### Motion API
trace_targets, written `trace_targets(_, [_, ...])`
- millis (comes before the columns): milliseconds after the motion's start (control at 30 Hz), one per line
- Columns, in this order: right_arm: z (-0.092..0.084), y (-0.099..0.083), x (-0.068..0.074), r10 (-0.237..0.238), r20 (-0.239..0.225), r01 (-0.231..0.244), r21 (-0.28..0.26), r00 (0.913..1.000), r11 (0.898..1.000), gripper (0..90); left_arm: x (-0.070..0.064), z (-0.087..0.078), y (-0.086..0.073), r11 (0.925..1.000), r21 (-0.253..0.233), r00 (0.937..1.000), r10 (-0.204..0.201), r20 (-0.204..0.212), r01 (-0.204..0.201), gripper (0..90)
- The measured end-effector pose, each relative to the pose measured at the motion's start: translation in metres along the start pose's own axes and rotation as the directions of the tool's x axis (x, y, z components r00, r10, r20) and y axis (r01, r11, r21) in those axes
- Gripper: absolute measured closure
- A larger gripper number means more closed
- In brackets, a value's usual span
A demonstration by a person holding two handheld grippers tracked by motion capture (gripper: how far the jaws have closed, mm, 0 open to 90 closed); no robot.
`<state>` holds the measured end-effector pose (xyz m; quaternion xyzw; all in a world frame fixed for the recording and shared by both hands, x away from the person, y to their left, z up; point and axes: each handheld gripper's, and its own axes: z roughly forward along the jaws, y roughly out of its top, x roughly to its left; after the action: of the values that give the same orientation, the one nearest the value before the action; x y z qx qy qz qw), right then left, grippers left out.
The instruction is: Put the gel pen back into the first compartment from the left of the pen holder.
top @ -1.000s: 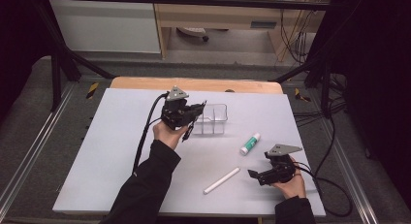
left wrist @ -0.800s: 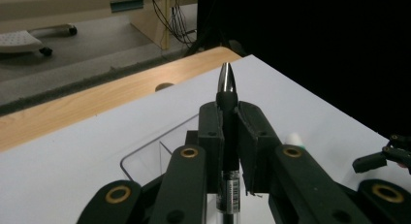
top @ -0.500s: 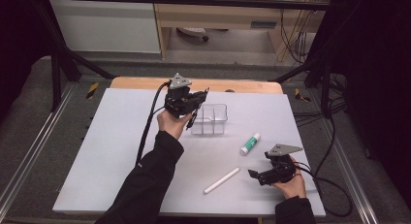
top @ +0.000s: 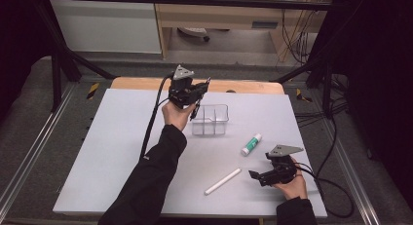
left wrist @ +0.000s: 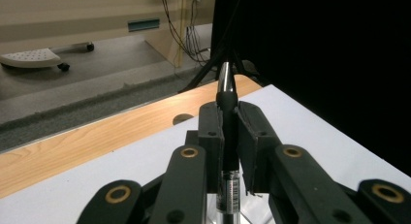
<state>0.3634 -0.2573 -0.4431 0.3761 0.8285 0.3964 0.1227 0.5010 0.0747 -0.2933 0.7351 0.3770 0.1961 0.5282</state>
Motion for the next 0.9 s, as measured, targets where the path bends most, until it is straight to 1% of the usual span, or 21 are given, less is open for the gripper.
trace_targets(67, [0.0,0.0,0.0,0.001,0.002,-0.001,0.003,1.0,1.0,0.1,0.0,0.003,0.001,0.9998,-0.001,0.9997,0.019,-0.013,-0.019,80.0])
trace_targets(100, [0.0,0.0,0.0,-0.001,0.002,0.001,0.004,1.0,1.0,0.1,0.0,0.005,0.002,0.9998,-0.006,0.9996,0.021,-0.016,-0.021,80.0])
trace_targets(200, [0.0,0.0,0.0,0.0,0.0,0.0,-0.002,1.0,1.0,0.1,0.001,0.01,0.005,0.9999,-0.007,0.9998,0.014,-0.01,-0.014,80.0])
trace_targets(333, [0.0,0.0,0.0,0.002,-0.004,-0.002,-0.002,1.0,1.0,0.1,0.003,0.018,0.006,0.9997,-0.006,0.9996,0.023,-0.013,-0.023,80.0])
trace_targets(400, [0.0,0.0,0.0,0.005,-0.005,-0.005,-0.001,1.0,1.0,0.1,0.005,0.022,0.006,0.9999,-0.011,0.9999,0.012,-0.007,-0.012,80.0])
trace_targets(500, [0.0,0.0,0.0,0.002,-0.004,-0.002,0.001,1.0,1.0,0.1,0.011,0.027,0.004,1.0,-0.007,1.0,0.0,-0.009,0.0,80.0])
trace_targets(600, [0.0,0.0,0.0,0.001,-0.005,-0.001,-0.003,1.0,1.0,0.1,0.017,0.033,0.001,0.9999,-0.001,0.9997,-0.012,-0.024,0.012,80.0])
trace_targets(633, [0.0,0.0,0.0,0.001,-0.004,-0.001,-0.003,1.0,1.0,0.1,0.019,0.034,0.001,0.9998,0.0,0.9996,-0.019,-0.022,0.019,80.0])
trace_targets(767, [0.0,0.0,0.0,0.006,-0.007,-0.006,0.0,1.0,1.0,0.1,0.024,0.04,-0.004,0.9998,0.002,0.9994,-0.02,-0.027,0.02,80.0])
trace_targets(900, [0.0,0.0,0.0,0.001,-0.008,-0.001,-0.002,1.0,1.0,0.1,0.024,0.046,-0.007,0.9998,0.01,0.9995,-0.019,-0.023,0.02,80.0])
